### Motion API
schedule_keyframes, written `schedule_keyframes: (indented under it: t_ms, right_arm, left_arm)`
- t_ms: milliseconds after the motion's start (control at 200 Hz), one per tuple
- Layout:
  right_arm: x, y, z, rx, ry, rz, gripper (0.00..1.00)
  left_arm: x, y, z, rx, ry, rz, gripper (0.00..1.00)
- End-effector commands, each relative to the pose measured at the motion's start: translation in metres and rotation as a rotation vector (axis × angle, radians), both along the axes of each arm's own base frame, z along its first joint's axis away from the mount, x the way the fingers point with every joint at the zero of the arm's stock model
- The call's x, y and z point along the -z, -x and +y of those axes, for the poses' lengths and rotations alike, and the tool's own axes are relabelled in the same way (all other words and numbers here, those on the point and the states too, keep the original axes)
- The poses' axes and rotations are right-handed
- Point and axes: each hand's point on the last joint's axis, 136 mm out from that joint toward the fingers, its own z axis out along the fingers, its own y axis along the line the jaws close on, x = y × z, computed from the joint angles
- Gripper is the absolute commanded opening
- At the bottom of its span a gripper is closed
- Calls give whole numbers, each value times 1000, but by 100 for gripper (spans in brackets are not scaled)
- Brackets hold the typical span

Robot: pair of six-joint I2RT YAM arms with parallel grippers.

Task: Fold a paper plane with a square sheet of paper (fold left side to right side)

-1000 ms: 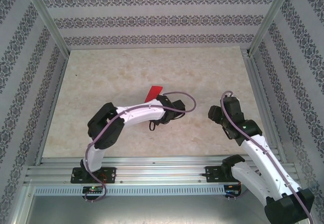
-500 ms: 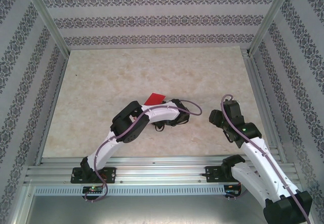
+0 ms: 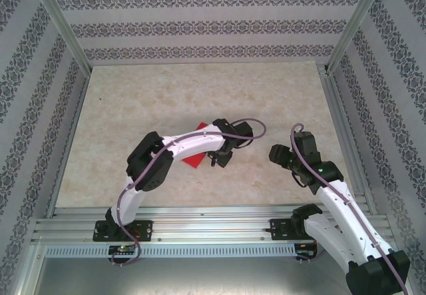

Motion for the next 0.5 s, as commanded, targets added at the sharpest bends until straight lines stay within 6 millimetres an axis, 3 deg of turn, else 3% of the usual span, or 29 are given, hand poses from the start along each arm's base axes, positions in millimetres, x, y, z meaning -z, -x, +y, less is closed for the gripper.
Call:
schedule_keyframes:
  t_ms: [0,190,325,494]
  right_arm:
    - [-7,-10,26,-40,-167,-50,61]
    - [-7,-32,76,-104,-378,-86,60]
    - [-7,-51,124,-177,-411,-94,58]
    - [0,-83,182,-241,-456,-76,51]
  left_arm:
    - [-48,-16,-26,10,337,-2,65]
    - [-87,-42,9,-132,641,-21,69]
    - [-88,-57,54,-263,738,-54,69]
    - [-80,-64,94,-403,903,-30,69]
